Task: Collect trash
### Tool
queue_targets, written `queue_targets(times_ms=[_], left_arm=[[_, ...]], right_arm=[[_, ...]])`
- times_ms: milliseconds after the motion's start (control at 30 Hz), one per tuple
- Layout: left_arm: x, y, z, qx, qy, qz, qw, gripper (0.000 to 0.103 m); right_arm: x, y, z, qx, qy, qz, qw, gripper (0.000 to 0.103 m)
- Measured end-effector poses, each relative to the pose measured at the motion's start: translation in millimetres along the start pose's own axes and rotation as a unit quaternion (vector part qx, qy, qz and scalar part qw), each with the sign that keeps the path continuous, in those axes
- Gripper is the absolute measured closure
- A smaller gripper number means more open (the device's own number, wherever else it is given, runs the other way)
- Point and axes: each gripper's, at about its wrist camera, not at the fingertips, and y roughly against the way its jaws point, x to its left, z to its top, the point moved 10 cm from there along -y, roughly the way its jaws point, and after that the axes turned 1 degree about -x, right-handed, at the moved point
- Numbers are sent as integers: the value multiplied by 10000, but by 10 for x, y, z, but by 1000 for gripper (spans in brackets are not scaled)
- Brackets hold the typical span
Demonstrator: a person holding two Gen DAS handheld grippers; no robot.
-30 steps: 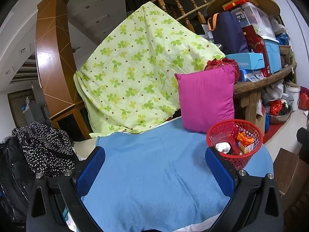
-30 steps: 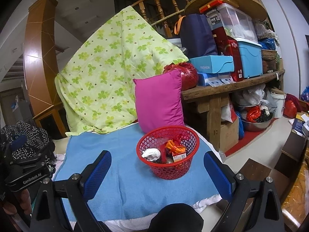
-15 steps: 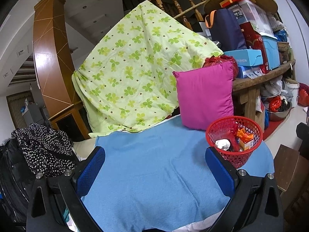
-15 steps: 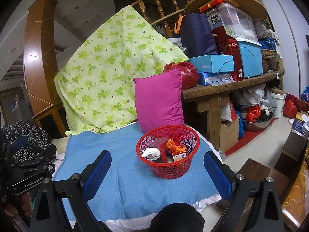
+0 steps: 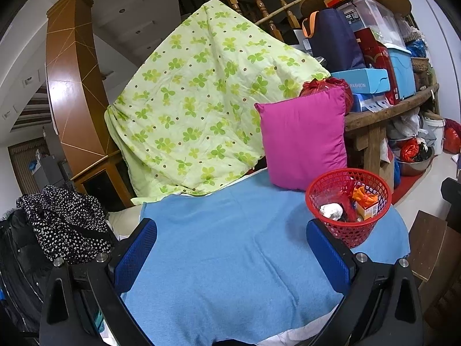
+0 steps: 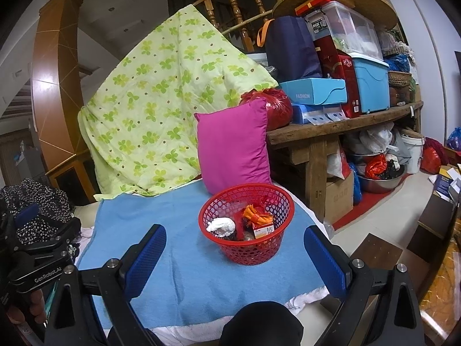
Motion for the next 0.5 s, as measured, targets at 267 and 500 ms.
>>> queue_targets(times_ms=[267,500], left_arm=[[-4,-12,-38,33,-7,-31,10000,0],[51,-28,-89,59,9,-23,10000,0]], right_arm=[[12,-4,-10,16,36,-7,10000,5],[24,-52,-65,89,50,-21,9999,5]])
